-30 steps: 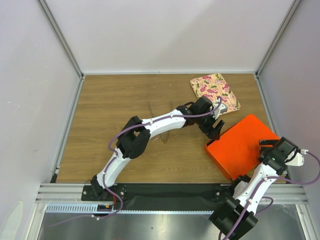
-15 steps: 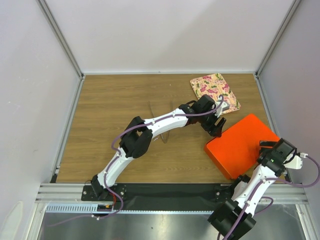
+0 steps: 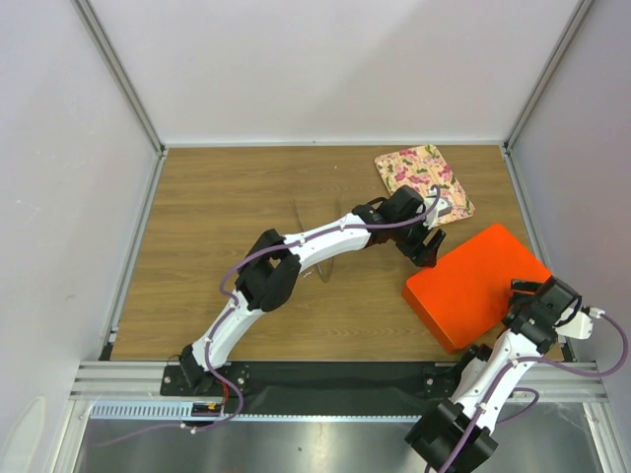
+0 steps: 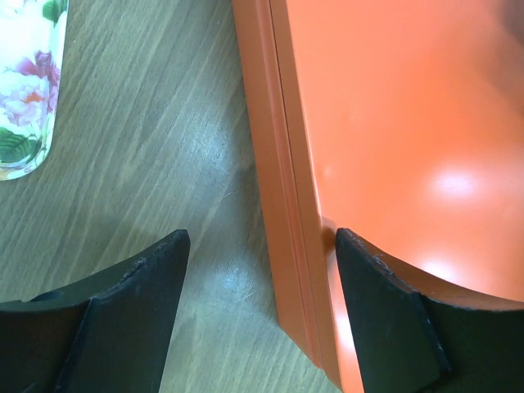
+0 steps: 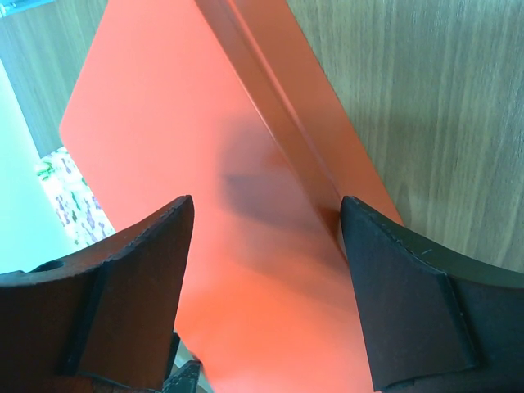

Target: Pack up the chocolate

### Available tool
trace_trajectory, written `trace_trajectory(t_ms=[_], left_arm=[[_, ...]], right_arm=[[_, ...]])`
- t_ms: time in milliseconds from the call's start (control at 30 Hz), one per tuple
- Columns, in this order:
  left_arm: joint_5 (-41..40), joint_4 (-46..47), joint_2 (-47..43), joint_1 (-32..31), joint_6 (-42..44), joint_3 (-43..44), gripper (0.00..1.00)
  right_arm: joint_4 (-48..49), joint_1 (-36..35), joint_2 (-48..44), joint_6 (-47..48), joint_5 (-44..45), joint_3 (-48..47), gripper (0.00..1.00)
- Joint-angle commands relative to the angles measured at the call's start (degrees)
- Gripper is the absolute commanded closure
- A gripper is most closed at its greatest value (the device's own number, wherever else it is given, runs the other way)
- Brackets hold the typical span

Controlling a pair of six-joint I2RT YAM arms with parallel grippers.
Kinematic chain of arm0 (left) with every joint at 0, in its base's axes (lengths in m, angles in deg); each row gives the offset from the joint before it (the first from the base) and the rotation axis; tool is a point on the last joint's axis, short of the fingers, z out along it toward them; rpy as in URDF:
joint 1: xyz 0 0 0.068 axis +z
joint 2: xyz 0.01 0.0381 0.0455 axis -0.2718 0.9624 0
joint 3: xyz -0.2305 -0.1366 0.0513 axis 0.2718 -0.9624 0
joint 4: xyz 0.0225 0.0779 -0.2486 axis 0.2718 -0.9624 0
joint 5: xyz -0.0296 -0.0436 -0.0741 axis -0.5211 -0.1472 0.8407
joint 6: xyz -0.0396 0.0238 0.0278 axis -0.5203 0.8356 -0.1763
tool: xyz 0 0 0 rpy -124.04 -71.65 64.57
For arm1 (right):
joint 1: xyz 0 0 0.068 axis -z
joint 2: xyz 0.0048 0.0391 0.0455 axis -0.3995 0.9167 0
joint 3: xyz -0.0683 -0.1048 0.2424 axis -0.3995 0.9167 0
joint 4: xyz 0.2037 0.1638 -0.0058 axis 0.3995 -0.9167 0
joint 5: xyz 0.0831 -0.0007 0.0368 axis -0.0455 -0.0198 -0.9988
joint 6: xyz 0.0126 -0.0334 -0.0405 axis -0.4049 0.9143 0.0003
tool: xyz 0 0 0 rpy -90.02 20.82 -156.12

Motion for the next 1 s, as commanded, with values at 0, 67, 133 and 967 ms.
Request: trace_trajectory(t_ms=[0,67,133,967], left_arm=[[-0.47,-0.61,-2.98,0.44,0.30,1.06,0.22],[-0.12,-0.26,-3.33,0.53,0.22,0.44,0.23],[0.49,0.09,-3.60,0.62,-0.14,-0.26,0.23],[3.90,7.70,-15.28,1.32,-11.72,-11.56,0.52]], right_arm=[[0.12,-0.52,-0.52,-1.40,-0.27,-0.41,0.23],[0.39,-0.96,-0.35,-1.31,-0.18,-0.41,0.24],[0.82,-1.84,-0.43,-1.40,-1.75,-0.32,0.25],[0.48,-3.86,-0.08,1.32,1.22,-0.93,0.25]])
